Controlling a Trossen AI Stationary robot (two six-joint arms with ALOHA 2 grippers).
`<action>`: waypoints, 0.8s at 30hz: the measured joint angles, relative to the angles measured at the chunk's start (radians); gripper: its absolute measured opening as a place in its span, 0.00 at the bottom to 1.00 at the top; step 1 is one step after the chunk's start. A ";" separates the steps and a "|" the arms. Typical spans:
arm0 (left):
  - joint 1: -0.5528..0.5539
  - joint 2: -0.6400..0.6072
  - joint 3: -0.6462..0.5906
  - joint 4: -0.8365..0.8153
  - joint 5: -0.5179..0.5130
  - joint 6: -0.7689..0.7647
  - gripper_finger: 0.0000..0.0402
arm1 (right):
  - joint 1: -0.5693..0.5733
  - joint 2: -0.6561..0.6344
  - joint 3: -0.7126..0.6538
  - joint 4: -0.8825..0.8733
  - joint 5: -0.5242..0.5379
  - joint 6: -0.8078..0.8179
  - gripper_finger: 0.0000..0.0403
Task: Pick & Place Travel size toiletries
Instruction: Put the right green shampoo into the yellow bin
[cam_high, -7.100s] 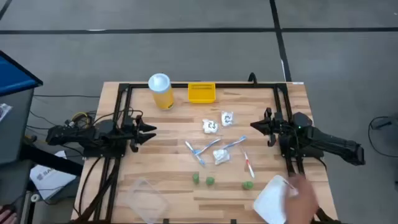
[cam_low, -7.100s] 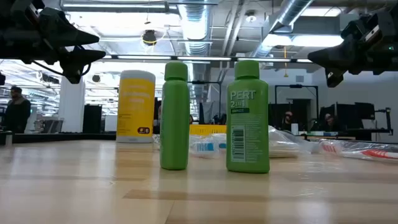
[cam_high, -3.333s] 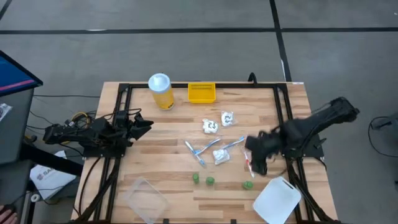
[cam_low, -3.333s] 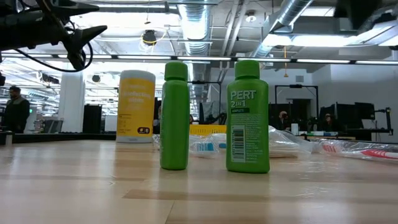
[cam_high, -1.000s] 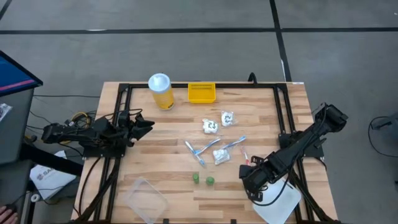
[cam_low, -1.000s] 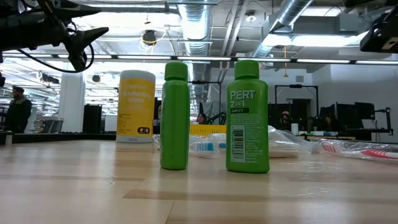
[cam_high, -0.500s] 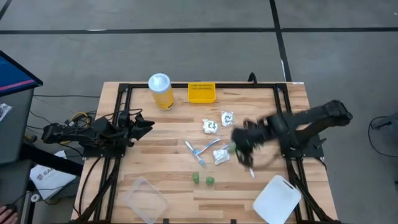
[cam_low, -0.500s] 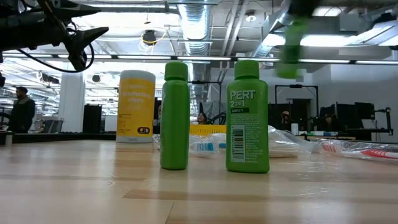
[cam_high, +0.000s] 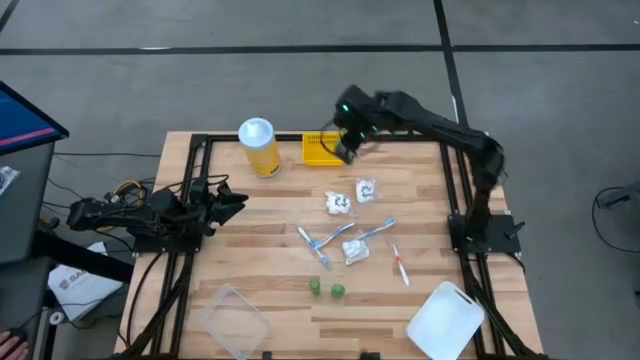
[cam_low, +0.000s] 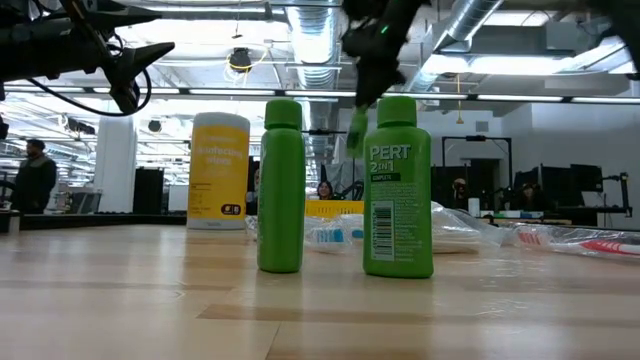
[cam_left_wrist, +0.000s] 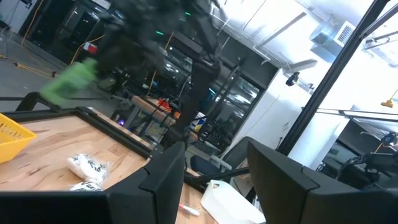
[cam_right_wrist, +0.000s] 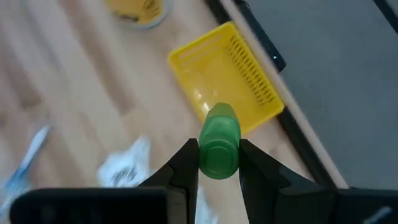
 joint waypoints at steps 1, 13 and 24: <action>0.000 0.000 0.000 0.001 0.000 0.000 0.43 | -0.016 0.044 0.043 0.000 -0.004 0.000 0.19; 0.000 0.000 0.000 0.006 0.001 0.000 0.43 | -0.082 0.361 0.294 -0.085 -0.044 0.000 0.19; 0.000 0.000 0.000 0.007 0.001 0.000 0.43 | -0.108 0.424 0.268 -0.003 -0.047 0.027 0.19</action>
